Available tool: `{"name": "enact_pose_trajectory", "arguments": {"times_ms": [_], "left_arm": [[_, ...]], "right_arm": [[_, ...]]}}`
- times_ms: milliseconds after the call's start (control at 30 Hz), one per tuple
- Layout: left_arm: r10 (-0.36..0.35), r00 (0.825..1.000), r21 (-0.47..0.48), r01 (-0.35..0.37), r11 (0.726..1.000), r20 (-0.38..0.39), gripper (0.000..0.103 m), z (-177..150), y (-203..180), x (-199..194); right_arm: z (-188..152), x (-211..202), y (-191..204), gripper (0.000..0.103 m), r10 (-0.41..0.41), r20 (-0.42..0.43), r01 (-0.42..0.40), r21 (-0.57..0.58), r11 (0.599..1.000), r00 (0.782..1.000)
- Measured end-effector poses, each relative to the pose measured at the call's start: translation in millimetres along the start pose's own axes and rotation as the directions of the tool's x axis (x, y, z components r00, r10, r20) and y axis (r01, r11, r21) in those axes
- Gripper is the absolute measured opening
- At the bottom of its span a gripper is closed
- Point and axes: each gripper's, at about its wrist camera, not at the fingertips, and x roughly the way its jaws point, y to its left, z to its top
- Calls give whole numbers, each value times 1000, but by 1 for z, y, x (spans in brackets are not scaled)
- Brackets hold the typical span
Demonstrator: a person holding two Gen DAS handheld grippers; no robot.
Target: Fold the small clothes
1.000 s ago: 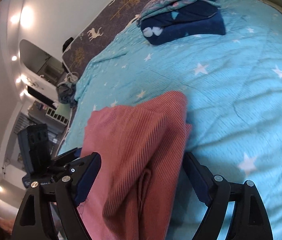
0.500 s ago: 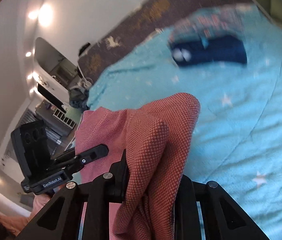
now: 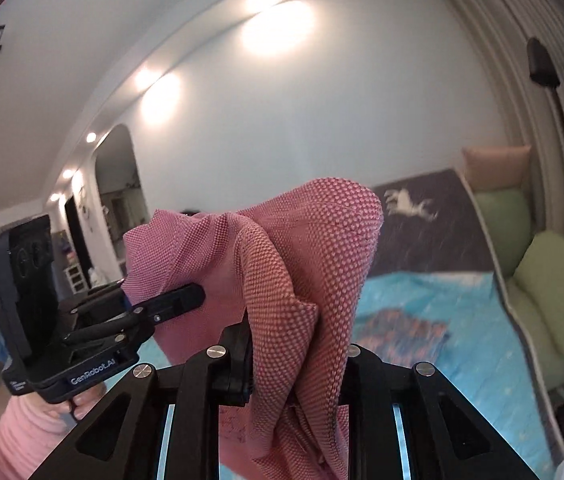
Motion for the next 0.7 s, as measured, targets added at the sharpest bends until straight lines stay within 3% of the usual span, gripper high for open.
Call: {"name": "enact_pose_trajectory", "arguments": {"times_ms": [167, 300, 400, 500, 600, 700], "left_arm": [[7, 1000, -62, -6, 998, 22, 23, 69, 20, 38], [42, 999, -63, -42, 997, -7, 23, 73, 31, 97], [53, 996, -56, -57, 997, -71, 23, 51, 41, 157], [73, 986, -46, -81, 996, -151, 23, 18, 47, 221], [115, 964, -38, -127, 991, -239, 23, -29, 51, 286], [170, 924, -32, -192, 981, -342, 23, -84, 56, 357]], "right_arm": [[70, 9, -18, 21, -13, 73, 10, 40, 999, 997], [92, 54, -48, 21, -33, 74, 28, 71, 997, 997], [84, 101, -79, 21, -56, 30, 53, 99, 994, 998], [53, 149, -119, 21, -53, -22, 56, 157, 986, 998], [13, 208, -160, 21, -63, -109, 87, 227, 970, 992], [-30, 271, -193, 21, -102, -205, 154, 258, 954, 973]]}}
